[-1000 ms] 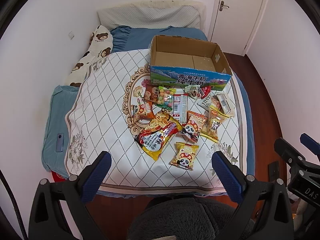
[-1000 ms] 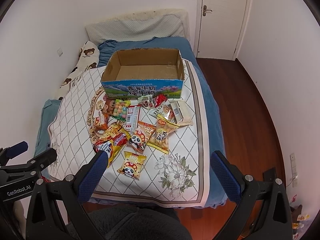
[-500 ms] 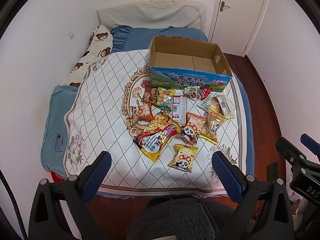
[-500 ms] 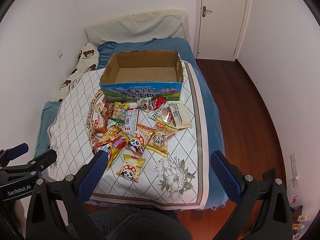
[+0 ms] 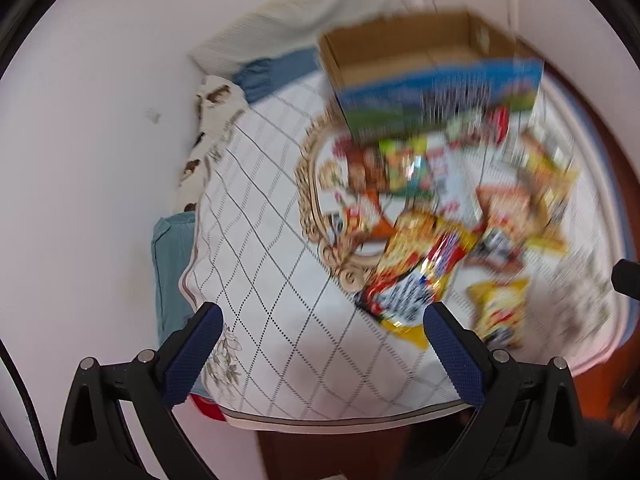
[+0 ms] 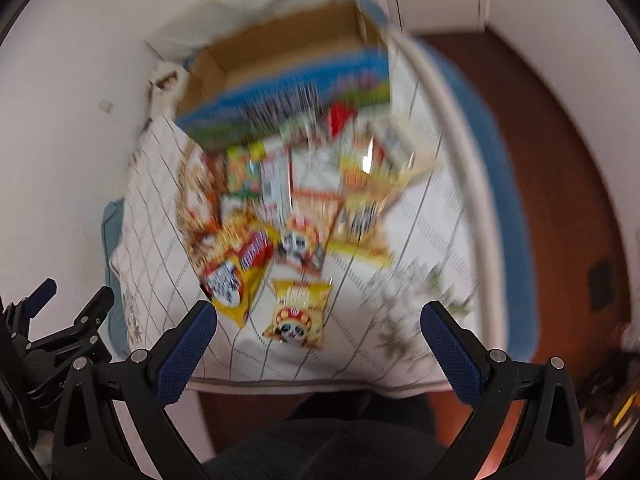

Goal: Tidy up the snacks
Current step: 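Grasp the yellow Sedaap noodle pack with left tool while right tool grasps yellow panda chips bag, then carry both packs into the cardboard box and open both tools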

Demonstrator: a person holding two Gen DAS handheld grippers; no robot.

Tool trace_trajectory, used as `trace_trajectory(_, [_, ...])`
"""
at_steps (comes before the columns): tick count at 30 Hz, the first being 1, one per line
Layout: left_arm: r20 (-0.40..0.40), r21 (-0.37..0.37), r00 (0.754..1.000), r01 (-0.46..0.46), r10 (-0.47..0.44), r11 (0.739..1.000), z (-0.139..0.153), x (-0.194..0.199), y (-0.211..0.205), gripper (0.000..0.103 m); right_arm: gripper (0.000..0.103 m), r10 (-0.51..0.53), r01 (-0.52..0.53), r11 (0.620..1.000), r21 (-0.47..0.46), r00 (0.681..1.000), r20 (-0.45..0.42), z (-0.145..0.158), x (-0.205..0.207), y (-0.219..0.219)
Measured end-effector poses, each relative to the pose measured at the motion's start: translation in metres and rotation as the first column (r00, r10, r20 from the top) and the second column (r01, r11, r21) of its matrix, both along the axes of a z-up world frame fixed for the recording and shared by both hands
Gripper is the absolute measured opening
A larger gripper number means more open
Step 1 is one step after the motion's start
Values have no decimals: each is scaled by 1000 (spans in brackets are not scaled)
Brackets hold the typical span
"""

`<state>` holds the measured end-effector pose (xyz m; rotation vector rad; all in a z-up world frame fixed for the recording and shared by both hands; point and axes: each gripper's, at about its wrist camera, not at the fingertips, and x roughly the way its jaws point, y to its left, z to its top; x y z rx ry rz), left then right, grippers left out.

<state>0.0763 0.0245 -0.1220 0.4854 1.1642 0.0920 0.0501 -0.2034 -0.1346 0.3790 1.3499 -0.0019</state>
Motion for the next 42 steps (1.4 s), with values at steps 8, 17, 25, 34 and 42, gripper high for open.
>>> trace_trajectory(8, [-142, 60, 980, 149, -139, 987, -81, 41, 6, 103, 102, -35, 47, 995, 84, 989, -144, -119, 12, 36])
trace_trajectory(17, [-348, -60, 893, 281, -284, 958, -150, 89, -17, 103, 71, -23, 40, 996, 83, 979, -200, -193, 14, 67])
trace_trajectory(25, [-414, -77, 837, 360, -358, 930, -193, 86, -49, 81, 66, -2, -8, 998, -55, 982, -190, -182, 1, 45])
trace_trajectory(34, [-478, -255, 874, -238, 92, 937, -185, 74, 30, 75, 66, 69, -93, 987, -128, 982, -177, -173, -1, 30])
trace_trajectory(42, [-493, -316, 862, -306, 120, 898, -208, 55, 50, 82, 67, 82, -104, 985, -137, 984, -155, -186, -9, 41])
